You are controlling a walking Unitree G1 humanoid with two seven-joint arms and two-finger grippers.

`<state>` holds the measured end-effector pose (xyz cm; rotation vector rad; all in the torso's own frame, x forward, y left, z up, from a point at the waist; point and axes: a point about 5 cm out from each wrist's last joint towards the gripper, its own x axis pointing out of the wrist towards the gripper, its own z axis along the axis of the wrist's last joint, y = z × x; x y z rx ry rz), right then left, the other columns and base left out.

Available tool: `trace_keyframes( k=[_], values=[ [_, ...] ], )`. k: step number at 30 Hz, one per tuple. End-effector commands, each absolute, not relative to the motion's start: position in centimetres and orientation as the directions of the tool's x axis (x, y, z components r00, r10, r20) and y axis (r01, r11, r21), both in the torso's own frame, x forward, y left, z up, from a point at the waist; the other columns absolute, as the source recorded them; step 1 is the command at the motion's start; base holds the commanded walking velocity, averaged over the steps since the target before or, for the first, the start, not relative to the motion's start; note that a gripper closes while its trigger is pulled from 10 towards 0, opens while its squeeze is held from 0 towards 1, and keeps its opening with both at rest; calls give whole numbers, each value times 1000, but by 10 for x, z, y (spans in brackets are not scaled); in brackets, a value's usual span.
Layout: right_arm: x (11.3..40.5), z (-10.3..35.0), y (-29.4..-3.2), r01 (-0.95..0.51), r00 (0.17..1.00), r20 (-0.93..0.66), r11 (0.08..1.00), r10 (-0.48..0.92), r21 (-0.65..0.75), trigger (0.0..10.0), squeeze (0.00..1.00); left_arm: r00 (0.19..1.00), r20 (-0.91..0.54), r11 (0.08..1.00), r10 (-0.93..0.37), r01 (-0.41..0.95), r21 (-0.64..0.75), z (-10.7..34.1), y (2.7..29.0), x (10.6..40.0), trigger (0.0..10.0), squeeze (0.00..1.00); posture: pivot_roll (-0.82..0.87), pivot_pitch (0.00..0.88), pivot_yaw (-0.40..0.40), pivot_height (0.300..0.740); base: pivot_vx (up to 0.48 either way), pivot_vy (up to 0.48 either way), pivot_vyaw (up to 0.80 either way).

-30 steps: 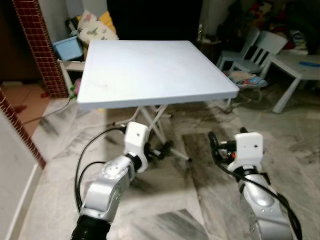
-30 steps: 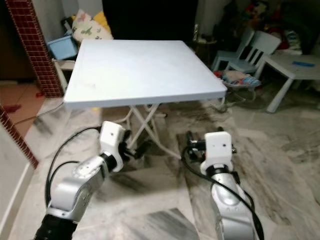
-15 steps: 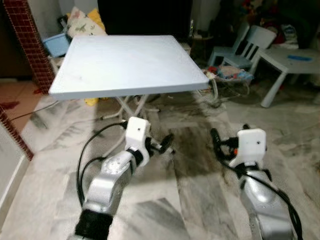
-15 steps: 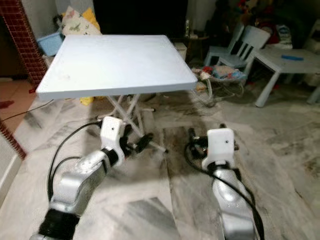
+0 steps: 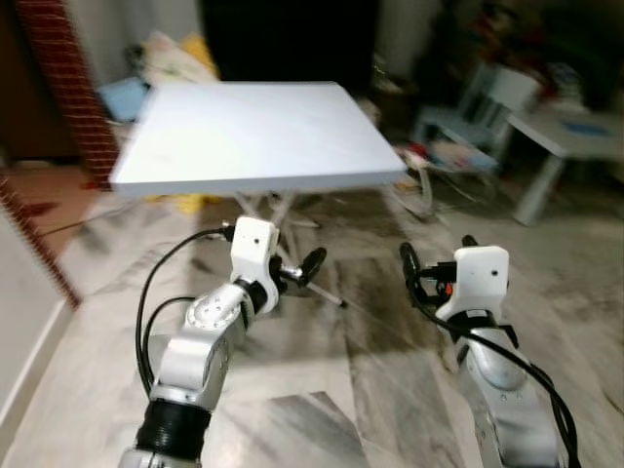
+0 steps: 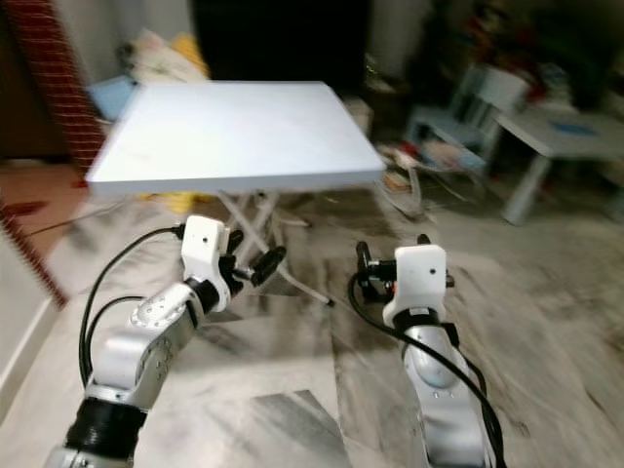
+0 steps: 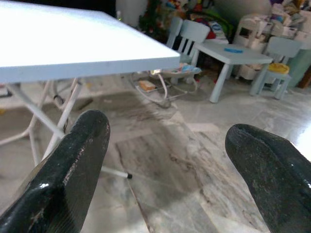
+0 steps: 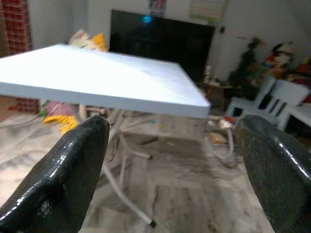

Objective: Hang keys on a hook

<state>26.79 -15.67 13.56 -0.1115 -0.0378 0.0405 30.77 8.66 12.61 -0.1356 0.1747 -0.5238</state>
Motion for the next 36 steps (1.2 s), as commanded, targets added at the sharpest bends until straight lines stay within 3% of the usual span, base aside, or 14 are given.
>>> trace_keyframes(
  k=[1, 36],
  values=[
    [271, 139, -155, -40, 998, 49, 994, 45, -105, 10000, 0, 858, -126, 864, -499, 481, -147, 130, 90, 310, 10000, 0, 58, 0, -49, 740, 480, 0, 0],
    [271, 137, -153, -38, 998, 47, 993, 43, -110, 10000, 0, 848, -135, 857, -512, 494, -147, 126, 84, 307, 10000, 0, 47, 0, -44, 740, 480, 0, 0]
  ],
)
